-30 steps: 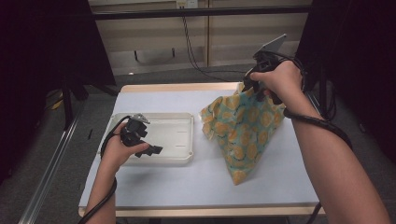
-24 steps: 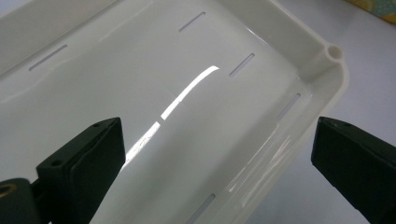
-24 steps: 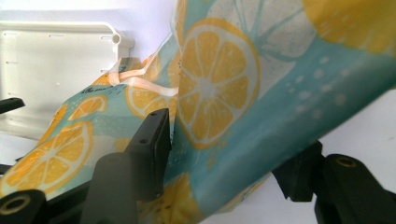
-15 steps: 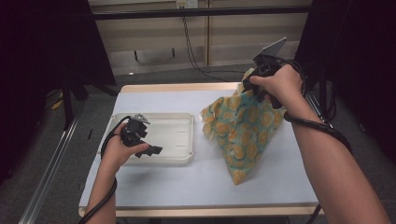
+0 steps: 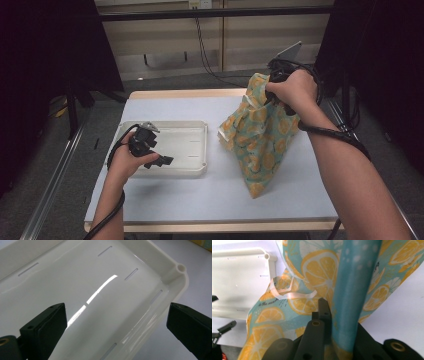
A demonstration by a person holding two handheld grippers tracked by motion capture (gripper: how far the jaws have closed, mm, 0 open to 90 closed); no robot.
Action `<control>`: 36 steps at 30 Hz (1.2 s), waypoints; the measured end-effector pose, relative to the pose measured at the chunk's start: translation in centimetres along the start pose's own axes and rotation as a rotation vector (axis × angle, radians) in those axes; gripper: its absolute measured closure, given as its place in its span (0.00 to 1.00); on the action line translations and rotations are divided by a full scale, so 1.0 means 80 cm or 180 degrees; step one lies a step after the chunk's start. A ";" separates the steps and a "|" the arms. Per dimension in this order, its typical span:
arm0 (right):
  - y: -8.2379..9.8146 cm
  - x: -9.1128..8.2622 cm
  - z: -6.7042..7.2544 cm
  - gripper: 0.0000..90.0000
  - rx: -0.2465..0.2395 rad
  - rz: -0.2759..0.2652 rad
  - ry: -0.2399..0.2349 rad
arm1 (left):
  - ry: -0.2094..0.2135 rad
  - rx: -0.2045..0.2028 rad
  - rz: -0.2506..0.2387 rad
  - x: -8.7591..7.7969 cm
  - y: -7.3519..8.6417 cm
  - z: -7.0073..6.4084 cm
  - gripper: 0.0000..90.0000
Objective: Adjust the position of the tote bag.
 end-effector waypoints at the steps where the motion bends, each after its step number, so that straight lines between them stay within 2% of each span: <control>1: 0.001 -0.001 0.001 1.00 -0.0034 0.0034 0.0014 | 0.0000 -0.0003 0.0001 0.000 0.000 0.000 0.03; 3: 0.003 -0.004 0.003 1.00 -0.0161 0.0074 0.0079 | 0.0005 -0.0004 -0.0016 0.000 0.000 0.001 0.03; 5: 0.004 -0.005 0.005 1.00 -0.0195 0.0120 0.0123 | 0.0006 -0.0002 -0.0013 0.000 0.000 0.001 0.03; 7: 0.006 -0.009 0.009 1.00 -0.0411 0.0136 0.0155 | 0.0001 0.0004 -0.0012 -0.001 0.000 0.002 0.03; 8: 0.008 -0.009 0.010 1.00 -0.0578 0.0160 0.0148 | -0.0016 0.0010 -0.0005 -0.001 0.000 0.003 0.03; 9: 0.012 -0.014 0.010 1.00 -0.0909 0.0218 0.0195 | -0.0024 0.0007 -0.0019 -0.001 0.000 0.003 0.03; 11: 0.016 -0.015 0.009 1.00 -0.1210 0.0331 0.0210 | 0.0003 0.0021 -0.0015 -0.001 0.000 0.001 0.03; 12: 0.016 -0.015 0.009 1.00 -0.1210 0.0331 0.0210 | 0.0003 0.0021 -0.0015 -0.001 0.000 0.001 0.03; 14: 0.019 -0.016 0.006 1.00 -0.1395 0.0417 0.0168 | -0.0004 0.0039 -0.0019 -0.001 -0.001 0.001 0.03; 17: 0.021 -0.019 0.001 1.00 -0.1793 0.0442 0.0138 | -0.0011 0.0041 -0.0038 0.000 -0.002 -0.001 0.03; 19: 0.023 -0.021 0.000 1.00 -0.2093 0.0444 0.0100 | -0.0011 0.0038 -0.0047 0.000 -0.003 -0.001 0.03; 20: 0.028 -0.020 -0.001 1.00 -0.2450 0.0490 0.0171 | -0.0019 0.0047 -0.0056 0.000 -0.004 -0.001 0.03; 21: 0.028 -0.020 -0.001 1.00 -0.2450 0.0490 0.0171 | -0.0023 0.0054 -0.0047 -0.001 -0.004 0.000 0.03; 22: 0.029 -0.021 -0.002 1.00 -0.2718 0.0531 0.0225 | -0.0028 0.0056 -0.0050 -0.001 -0.004 0.000 0.03; 23: 0.032 -0.022 0.000 1.00 -0.2901 0.0559 0.0183 | -0.0031 0.0048 -0.0051 -0.001 -0.005 -0.001 0.03; 24: 0.032 -0.022 0.000 1.00 -0.2901 0.0559 0.0183 | -0.0023 0.0051 -0.0060 -0.001 -0.005 -0.001 0.03; 26: 0.033 -0.023 0.000 1.00 -0.3144 0.0576 0.0191 | -0.0018 0.0060 -0.0064 -0.001 -0.005 -0.002 0.03; 27: 0.036 -0.025 0.004 1.00 -0.3326 0.0622 0.0187 | -0.0014 0.0070 -0.0062 -0.001 -0.005 -0.002 0.03; 28: 0.036 -0.025 0.004 1.00 -0.3326 0.0622 0.0187 | -0.0012 0.0070 -0.0064 -0.001 -0.005 -0.002 0.03; 30: 0.039 -0.025 0.011 1.00 -0.3581 0.0704 0.0212 | -0.0007 0.0058 -0.0061 0.000 -0.005 -0.003 0.03; 31: 0.039 -0.023 0.013 1.00 -0.3652 0.0723 0.0188 | -0.0007 0.0058 -0.0061 0.000 -0.005 -0.003 0.03; 32: 0.039 -0.023 0.013 1.00 -0.3652 0.0723 0.0188 | -0.0009 0.0058 -0.0061 0.000 -0.005 -0.003 0.03; 33: 0.040 -0.021 0.017 1.00 -0.3789 0.0795 0.0174 | 0.0000 0.0081 -0.0064 0.000 -0.005 -0.003 0.03; 34: 0.040 -0.021 0.017 1.00 -0.3789 0.0795 0.0174 | 0.0000 0.0081 -0.0064 0.000 -0.005 -0.003 0.03; 36: 0.039 -0.021 0.021 1.00 -0.4038 0.0889 0.0176 | -0.0015 0.0086 -0.0071 0.000 -0.006 -0.003 0.04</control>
Point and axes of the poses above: each handheld gripper's, and its own axes: x roughly forward along the jaws, y roughly out of its underside, z roughly to its left, the point moved 5 cm from there along x, roughly forward along the jaws, and after that the axes turned 9 degrees about -y, right-handed, at the moved point
